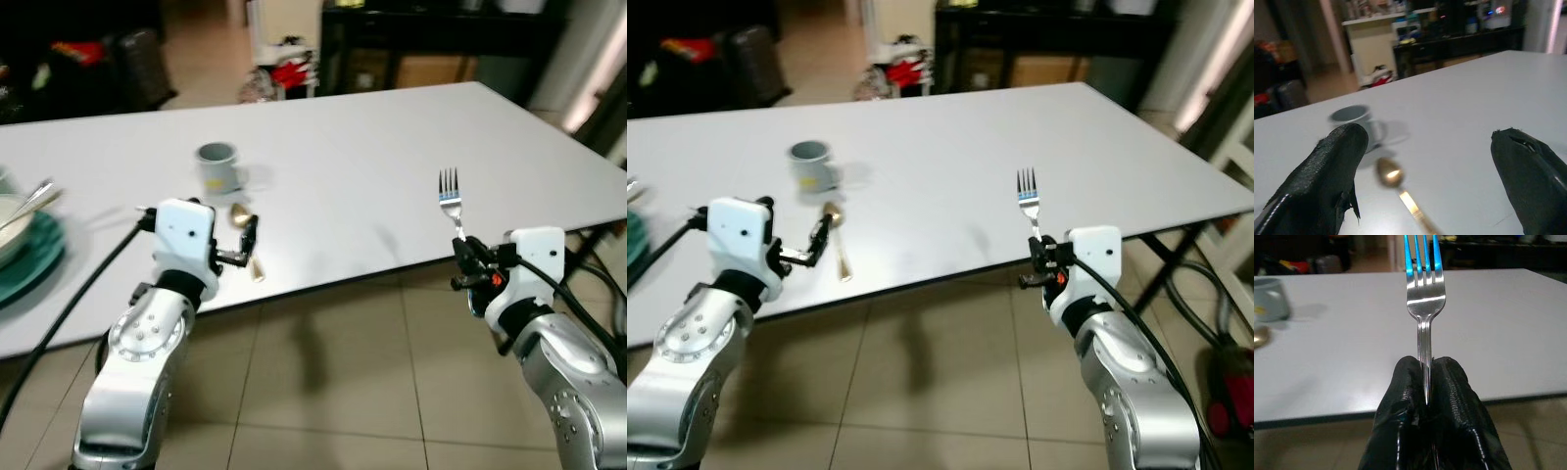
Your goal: Setting the table
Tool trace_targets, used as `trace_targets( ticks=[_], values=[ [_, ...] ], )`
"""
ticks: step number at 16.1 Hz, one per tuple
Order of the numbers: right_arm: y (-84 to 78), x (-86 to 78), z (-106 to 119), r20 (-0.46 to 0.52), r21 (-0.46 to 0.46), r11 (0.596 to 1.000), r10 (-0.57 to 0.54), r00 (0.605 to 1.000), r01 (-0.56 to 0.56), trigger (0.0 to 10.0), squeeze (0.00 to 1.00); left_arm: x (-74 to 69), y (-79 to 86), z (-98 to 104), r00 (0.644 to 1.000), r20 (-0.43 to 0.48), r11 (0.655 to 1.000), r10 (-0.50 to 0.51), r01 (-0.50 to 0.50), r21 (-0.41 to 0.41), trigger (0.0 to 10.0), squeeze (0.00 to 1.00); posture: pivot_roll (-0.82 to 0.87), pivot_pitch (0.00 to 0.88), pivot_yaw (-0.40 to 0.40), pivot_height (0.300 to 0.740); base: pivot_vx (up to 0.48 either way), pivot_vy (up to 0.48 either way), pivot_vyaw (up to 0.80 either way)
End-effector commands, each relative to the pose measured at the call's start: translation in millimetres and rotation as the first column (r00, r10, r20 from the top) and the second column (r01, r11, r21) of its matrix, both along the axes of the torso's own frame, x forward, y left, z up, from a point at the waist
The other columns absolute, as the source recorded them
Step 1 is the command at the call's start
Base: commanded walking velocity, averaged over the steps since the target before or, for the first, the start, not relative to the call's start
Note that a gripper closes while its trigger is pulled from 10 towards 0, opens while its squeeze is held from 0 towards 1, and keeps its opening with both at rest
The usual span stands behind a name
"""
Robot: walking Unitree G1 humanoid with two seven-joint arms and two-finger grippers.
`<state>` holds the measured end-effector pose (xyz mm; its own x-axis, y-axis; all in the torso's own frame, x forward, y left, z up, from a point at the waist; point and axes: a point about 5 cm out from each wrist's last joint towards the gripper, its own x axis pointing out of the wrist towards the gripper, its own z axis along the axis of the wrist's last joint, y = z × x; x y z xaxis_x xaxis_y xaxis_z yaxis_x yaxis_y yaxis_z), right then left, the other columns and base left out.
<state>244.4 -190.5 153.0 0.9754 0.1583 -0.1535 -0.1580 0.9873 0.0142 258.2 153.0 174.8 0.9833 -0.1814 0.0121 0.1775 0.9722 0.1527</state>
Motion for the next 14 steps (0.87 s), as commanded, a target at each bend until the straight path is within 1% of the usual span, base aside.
trace_targets(
  ticks=[1, 4, 10, 14],
  values=[
    [-6.4, 0.3, -1, -0.007, -0.010, 1.000, -0.027, 1.000, 0.027, 10.0, 0.00, 0.4, -5.9, 1, 1.000, 0.005, 1.000, -0.023, 0.023, -0.006, 10.0, 0.47, -0.08, 0.000, 0.009, 0.740, 0.289, 0.000, 0.00],
    [-7.7, 2.9, -2, -0.009, -0.010, 0.999, -0.031, 0.999, 0.031, 10.0, 0.00, 0.0, -5.4, -1, 1.000, 0.002, 1.000, -0.028, 0.028, -0.003, 10.0, 0.47, -0.08, 0.000, 0.009, 0.740, 0.287, 0.000, 0.00],
    [-4.9, 6.3, -3, -0.013, -0.004, 1.000, -0.014, 1.000, 0.014, 10.0, 0.00, 1.3, -5.5, -2, 0.999, 0.007, 0.999, -0.032, 0.032, -0.001, 10.0, 0.48, -0.08, 0.000, 0.009, 0.740, 0.286, 0.000, 0.00],
    [-3.9, 13.1, -3, -0.025, 0.002, 1.000, 0.007, 1.000, -0.007, 10.0, 0.00, 2.4, -6.3, -2, 0.999, 0.011, 0.999, -0.032, 0.032, 0.000, 10.0, 0.48, -0.08, 0.000, 0.008, 0.740, 0.287, 0.000, 0.00]
  ],
)
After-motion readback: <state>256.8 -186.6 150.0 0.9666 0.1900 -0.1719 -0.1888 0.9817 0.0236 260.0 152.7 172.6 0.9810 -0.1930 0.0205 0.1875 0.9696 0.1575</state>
